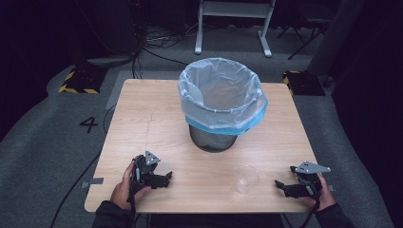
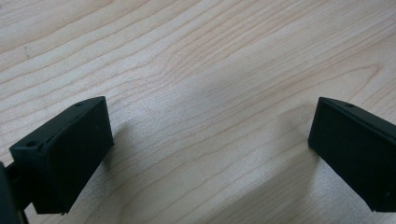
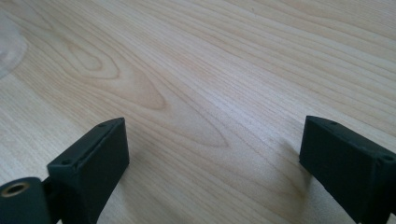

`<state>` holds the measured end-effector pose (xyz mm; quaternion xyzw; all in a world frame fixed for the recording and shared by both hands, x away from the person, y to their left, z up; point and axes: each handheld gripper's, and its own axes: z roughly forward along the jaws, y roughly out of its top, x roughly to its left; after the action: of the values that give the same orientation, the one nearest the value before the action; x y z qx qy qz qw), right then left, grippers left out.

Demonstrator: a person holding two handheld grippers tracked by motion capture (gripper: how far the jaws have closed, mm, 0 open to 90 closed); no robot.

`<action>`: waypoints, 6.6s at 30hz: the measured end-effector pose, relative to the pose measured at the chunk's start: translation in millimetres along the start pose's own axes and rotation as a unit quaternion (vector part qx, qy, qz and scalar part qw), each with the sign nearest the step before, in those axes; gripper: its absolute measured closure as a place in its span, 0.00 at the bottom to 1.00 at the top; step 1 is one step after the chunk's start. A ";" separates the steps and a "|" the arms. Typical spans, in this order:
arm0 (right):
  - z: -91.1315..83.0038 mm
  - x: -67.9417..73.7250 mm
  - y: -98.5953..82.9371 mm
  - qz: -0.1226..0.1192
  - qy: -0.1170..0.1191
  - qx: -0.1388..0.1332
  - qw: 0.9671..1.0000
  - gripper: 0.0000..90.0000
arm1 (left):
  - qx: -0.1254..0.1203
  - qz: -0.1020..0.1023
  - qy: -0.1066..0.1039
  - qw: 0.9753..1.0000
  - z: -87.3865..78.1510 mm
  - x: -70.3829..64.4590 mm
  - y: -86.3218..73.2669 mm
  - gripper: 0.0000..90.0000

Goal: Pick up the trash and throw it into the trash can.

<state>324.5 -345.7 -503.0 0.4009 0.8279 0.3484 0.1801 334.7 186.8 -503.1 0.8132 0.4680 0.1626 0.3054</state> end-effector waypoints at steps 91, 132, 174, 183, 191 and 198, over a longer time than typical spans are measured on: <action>-32.4 117.8 73.1 -0.192 0.126 -0.088 0.969 0.31 | -0.001 0.000 0.002 1.000 0.7 0.0 0.6 0.00; -31.7 100.2 73.9 -0.163 0.111 -0.106 0.975 0.94 | -0.001 0.000 0.001 1.000 0.7 0.0 0.6 0.00; -96.9 43.2 134.2 -0.103 0.001 -0.254 0.962 0.95 | -0.001 0.000 0.001 1.000 0.7 0.0 0.6 0.00; -111.0 36.9 151.7 -0.094 -0.017 -0.284 0.954 0.95 | -0.001 -0.001 0.001 1.000 0.8 -0.1 0.6 0.00; -119.1 36.1 169.6 -0.090 -0.022 -0.310 0.946 0.95 | -0.001 0.000 0.001 1.000 0.7 0.0 0.6 0.00; -122.1 34.7 179.8 -0.088 -0.033 -0.325 0.941 0.95 | 0.000 0.001 0.002 1.000 0.5 0.2 0.7 0.00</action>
<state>329.4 -292.8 -289.4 0.2575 0.6951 0.5681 0.3574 335.4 186.5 -503.1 0.8133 0.4676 0.1651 0.3044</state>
